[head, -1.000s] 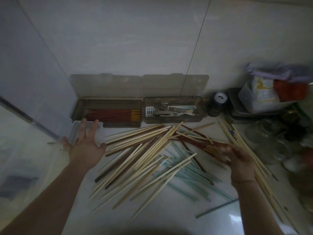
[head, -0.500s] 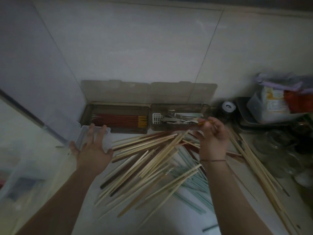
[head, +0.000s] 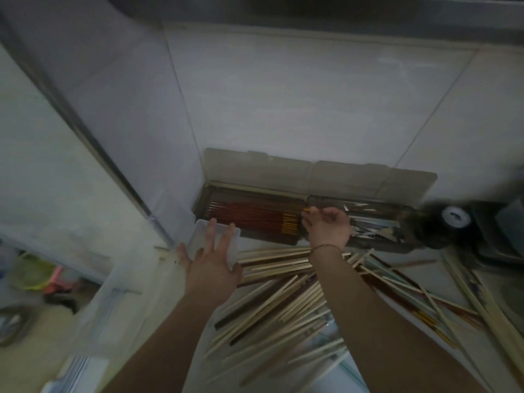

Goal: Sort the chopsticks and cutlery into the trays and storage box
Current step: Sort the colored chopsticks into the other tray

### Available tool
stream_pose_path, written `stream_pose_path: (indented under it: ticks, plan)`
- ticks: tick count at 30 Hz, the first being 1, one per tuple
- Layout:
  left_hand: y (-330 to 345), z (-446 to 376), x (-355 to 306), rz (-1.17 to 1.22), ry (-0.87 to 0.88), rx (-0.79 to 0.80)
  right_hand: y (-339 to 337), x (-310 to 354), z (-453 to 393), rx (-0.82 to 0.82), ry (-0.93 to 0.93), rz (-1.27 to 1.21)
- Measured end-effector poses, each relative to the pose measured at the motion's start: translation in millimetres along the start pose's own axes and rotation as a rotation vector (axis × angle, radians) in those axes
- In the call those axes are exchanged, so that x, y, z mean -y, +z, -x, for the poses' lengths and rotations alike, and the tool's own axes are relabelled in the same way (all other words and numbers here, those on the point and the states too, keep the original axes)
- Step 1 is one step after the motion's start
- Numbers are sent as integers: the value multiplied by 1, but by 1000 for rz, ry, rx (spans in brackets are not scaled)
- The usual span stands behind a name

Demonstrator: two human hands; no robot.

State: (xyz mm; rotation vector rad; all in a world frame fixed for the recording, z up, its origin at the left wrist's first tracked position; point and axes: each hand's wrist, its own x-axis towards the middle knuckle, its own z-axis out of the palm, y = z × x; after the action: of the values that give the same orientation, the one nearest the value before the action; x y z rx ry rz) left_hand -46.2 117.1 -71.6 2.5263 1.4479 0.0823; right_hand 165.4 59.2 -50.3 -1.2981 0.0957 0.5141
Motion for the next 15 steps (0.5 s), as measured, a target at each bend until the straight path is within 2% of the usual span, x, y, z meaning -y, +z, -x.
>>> stream_pose_path:
  ticks: [7, 11, 15]
  plan:
    - [4, -1, 2, 7, 3, -10, -2, -7, -14, 158, 138, 333]
    - [5, -2, 2, 22, 11, -24, -21, 10, -18, 254, 113, 467]
    - [6, -2, 3, -6, 11, -16, -55, 42, -17, 232, 51, 476]
